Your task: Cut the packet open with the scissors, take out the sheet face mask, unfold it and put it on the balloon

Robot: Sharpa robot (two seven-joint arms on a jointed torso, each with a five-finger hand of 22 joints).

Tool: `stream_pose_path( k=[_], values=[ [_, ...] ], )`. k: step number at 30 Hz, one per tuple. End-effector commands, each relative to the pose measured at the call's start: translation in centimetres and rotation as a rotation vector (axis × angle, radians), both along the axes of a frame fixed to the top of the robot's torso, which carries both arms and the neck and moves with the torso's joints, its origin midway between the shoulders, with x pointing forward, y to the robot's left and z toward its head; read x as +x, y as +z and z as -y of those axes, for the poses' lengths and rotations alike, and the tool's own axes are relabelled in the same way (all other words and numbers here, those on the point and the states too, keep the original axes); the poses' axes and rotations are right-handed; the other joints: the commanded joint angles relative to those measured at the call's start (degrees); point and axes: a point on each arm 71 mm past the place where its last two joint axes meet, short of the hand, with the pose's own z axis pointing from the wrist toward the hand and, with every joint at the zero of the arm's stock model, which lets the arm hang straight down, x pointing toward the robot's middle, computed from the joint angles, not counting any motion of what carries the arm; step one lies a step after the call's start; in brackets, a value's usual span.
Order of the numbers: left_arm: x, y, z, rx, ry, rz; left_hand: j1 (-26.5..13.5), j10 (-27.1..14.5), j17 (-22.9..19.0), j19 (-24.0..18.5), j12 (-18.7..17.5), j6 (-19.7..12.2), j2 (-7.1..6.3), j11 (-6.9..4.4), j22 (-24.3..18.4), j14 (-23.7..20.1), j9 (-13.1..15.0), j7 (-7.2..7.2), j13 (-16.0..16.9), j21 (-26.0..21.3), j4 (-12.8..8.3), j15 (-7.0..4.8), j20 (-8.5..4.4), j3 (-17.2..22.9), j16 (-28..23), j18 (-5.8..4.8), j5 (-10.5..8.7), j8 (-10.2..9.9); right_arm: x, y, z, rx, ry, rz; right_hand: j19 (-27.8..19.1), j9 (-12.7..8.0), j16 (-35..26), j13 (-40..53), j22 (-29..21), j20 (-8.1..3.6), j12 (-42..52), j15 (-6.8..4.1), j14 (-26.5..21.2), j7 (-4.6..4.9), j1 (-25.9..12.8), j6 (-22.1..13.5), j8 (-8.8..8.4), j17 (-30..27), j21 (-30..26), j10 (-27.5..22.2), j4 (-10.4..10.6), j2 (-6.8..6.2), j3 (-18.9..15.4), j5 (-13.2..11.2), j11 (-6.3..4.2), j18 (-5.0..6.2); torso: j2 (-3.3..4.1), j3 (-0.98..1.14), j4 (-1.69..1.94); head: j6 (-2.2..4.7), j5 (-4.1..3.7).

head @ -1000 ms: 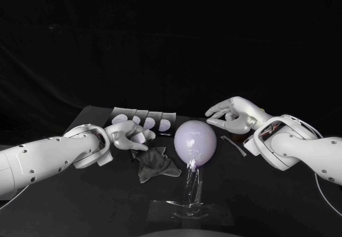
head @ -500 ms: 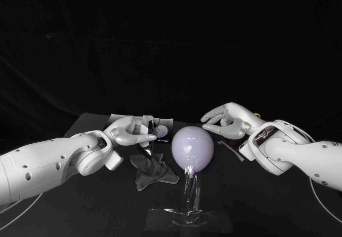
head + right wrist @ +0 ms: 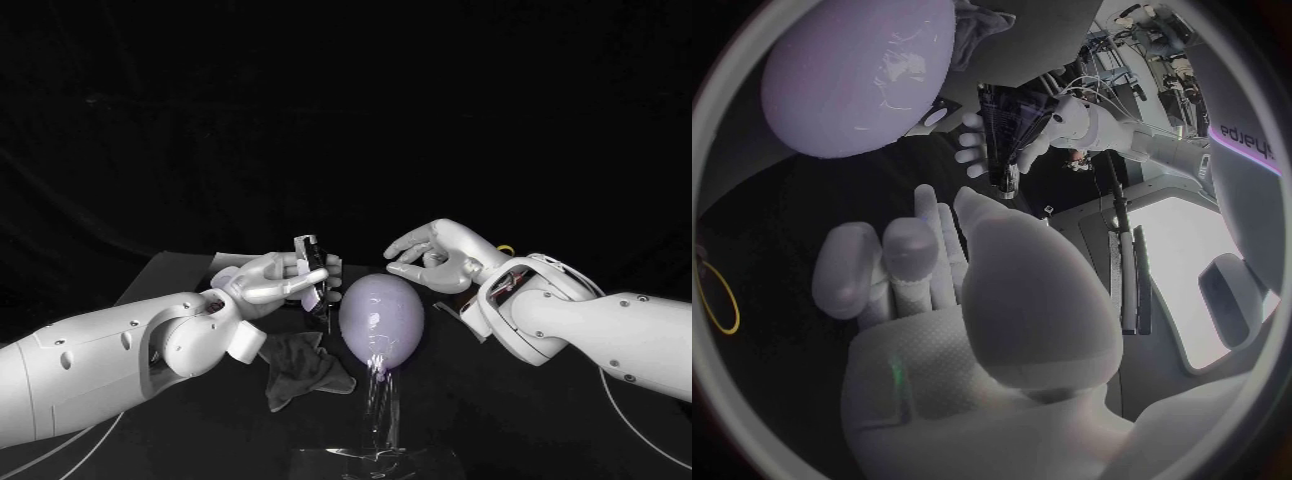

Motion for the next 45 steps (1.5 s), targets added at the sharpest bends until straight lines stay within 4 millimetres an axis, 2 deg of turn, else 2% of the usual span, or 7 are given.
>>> stream_pose_path(
  k=[1, 10, 11, 16, 33, 38, 45],
  values=[
    [-0.2, 0.5, 1.0, -0.141, -0.071, -0.045, -0.3, -1.1, -0.1, 0.4, -0.3, -1.7, -0.64, 0.11, -0.2, -0.5, -0.6, 4.40, -0.1, -0.2, 0.1, 0.11, -0.01, -0.8, -0.5, -0.60, -0.19, -0.7, 0.2, 0.4, -0.6, 0.031, -0.012, -0.020, -0.2, 0.1, 0.4, 0.2, 0.2, -0.11, 0.3, -0.27, 0.0, -0.02, -0.4, -0.5, -0.12, 0.0, 0.3, 0.8, 0.1, -0.20, 0.5, 0.2, -0.15, -0.01, 0.02, -0.03, 0.12, 0.85, -0.68],
    [-0.3, 0.5, 2.3, -0.154, -0.124, -0.058, 0.2, -1.9, -0.2, 0.8, -0.2, -2.5, -0.78, 0.33, -0.4, -0.2, -0.8, 4.85, -0.1, -0.3, -0.4, 0.20, -0.03, -0.7, -0.6, -0.46, -0.15, -0.9, 1.0, 1.3, -2.8, 0.072, 0.012, -0.078, 2.2, 0.6, 9.1, 9.9, 4.3, -2.17, 12.2, -2.59, 2.8, -2.09, -2.0, 0.4, 0.04, 11.1, 3.2, 12.3, -1.0, -1.32, -0.4, 0.2, -3.08, -0.82, 0.13, -0.04, 0.18, 1.65, -1.32],
    [-0.3, 0.5, 2.4, -0.152, -0.127, -0.057, 0.4, -1.8, -0.2, 1.0, -0.2, -2.4, -0.73, 0.36, -0.4, 0.1, -0.8, 4.88, 0.0, -0.3, -0.5, 0.19, -0.04, -0.7, -0.6, -0.37, -0.14, -0.9, 1.1, 1.4, -2.9, 0.078, 0.012, -0.087, 2.3, 0.8, 11.8, 22.6, 5.3, -2.57, 21.5, -3.00, 2.7, -2.77, -2.2, 1.1, -0.07, 13.4, 3.8, 2.7, -2.3, -0.32, 0.2, 1.2, -3.47, -1.12, 0.13, -0.06, 0.18, 1.68, -1.37],
    [-0.2, 0.4, 2.7, -0.134, -0.136, -0.045, 0.8, -1.4, -0.1, 1.5, -0.1, -2.1, -0.51, 0.39, -0.5, 0.6, -0.7, 4.95, 0.0, -0.2, -0.7, 0.18, -0.04, -0.4, -0.6, -0.16, -0.14, -0.8, 1.7, 1.7, -3.9, 0.093, 0.027, -0.144, 3.8, 0.9, 21.8, 56.1, 8.3, -1.72, 54.9, -1.81, 5.1, -1.93, -5.0, 0.4, -0.73, 29.3, 5.6, 6.3, -2.3, -0.35, -0.2, 1.1, -2.57, -1.44, 0.06, -0.13, 0.14, 1.73, -1.47],
    [0.5, 0.3, 2.4, 0.004, -0.058, 0.054, 2.6, 7.7, 0.7, 5.8, 1.2, 4.8, 0.97, 0.11, -0.6, 6.3, 1.5, 4.79, 0.7, 1.0, -1.9, -0.78, -0.18, 1.6, 1.1, 1.45, -0.13, 1.9, 1.7, 1.7, -5.5, 0.115, 0.081, -0.209, 4.7, 1.4, 24.6, 69.9, 10.0, -1.22, 68.7, -1.45, 5.8, -1.54, -7.3, 0.5, -0.52, 34.0, 6.6, 10.0, -2.0, -0.03, -1.0, 0.4, -2.07, -1.77, 0.01, -0.16, 0.16, 1.81, -1.26],
    [1.1, 0.3, 1.7, 0.124, 0.023, 0.145, 4.0, 18.6, 2.4, 13.8, 3.9, 14.4, 1.51, -2.62, 1.7, 15.3, 2.9, 2.99, 1.0, 6.5, -2.8, -4.21, -3.92, 4.8, 4.9, 1.72, -0.06, 5.8, 1.4, 1.6, -5.2, 0.107, 0.081, -0.238, 5.1, 1.8, 25.1, 72.8, 10.6, -1.24, 71.6, -1.54, 6.0, -1.82, -9.4, 1.2, 0.08, 34.8, 6.9, 11.1, -0.9, -0.06, -2.2, 0.3, -2.19, -1.88, 0.00, -0.07, 0.07, 1.98, -1.14],
    [1.5, 0.2, 1.6, 0.227, 0.078, 0.220, 3.5, 28.2, 3.9, 16.0, 4.7, 22.2, 1.98, -6.02, 6.8, 22.6, 3.7, -0.09, 0.6, 15.2, -3.9, -7.62, -7.92, 7.9, 7.4, 1.23, -0.14, 8.9, 0.9, 1.4, -5.6, 0.068, 0.098, -0.260, 4.6, 2.2, 25.0, 73.4, 10.3, -1.38, 71.9, -1.70, 5.9, -2.13, -11.8, 1.3, 0.64, 34.7, 6.5, 10.9, 0.2, -0.84, -5.0, -1.2, -2.39, -1.73, 0.01, -0.09, 0.10, 2.39, -1.12]
  ],
)
